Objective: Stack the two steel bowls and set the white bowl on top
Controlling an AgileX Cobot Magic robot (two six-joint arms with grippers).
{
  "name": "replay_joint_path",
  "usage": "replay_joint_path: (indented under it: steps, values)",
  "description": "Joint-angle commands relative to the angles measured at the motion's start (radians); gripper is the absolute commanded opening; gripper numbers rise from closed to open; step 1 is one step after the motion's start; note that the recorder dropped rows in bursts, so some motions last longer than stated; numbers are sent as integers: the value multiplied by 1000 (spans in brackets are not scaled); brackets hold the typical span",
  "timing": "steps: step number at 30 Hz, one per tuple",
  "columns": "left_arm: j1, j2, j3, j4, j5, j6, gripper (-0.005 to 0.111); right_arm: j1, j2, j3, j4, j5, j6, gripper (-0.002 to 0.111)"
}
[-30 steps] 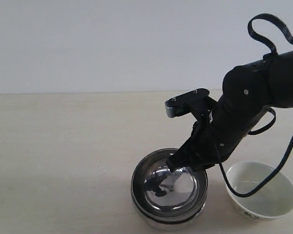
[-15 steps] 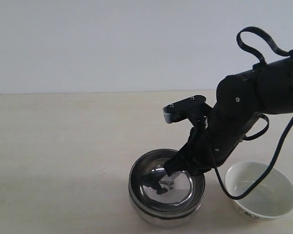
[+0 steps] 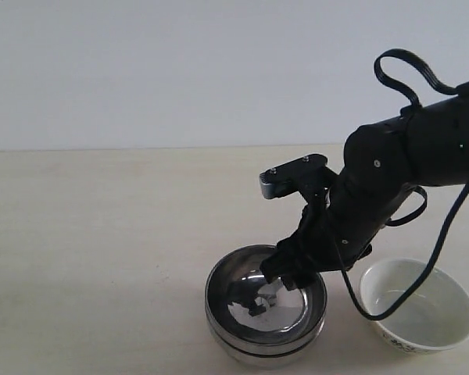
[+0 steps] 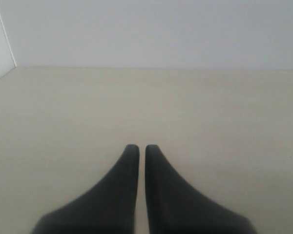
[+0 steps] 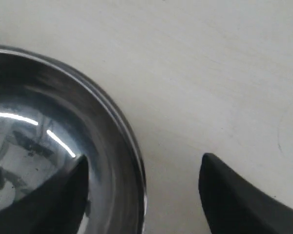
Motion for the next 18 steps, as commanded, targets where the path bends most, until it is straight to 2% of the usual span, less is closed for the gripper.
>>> replay_joint_path:
  steps: [1, 5, 8, 14, 18]
  values:
    - [3, -3, 4, -4, 0, 1, 4, -1, -17, -17, -36, -12, -6, 47]
    - [3, -3, 4, -4, 0, 1, 4, -1, -66, -50, -35, 11, -6, 24]
    - [3, -3, 4, -4, 0, 1, 4, -1, -120, -55, -35, 13, -18, 0]
    - [3, -3, 4, -4, 0, 1, 4, 24, -165, -50, 83, 110, -118, 0]
    - [3, -3, 4, -4, 0, 1, 4, 96, -140, -18, 96, 73, -138, 0]
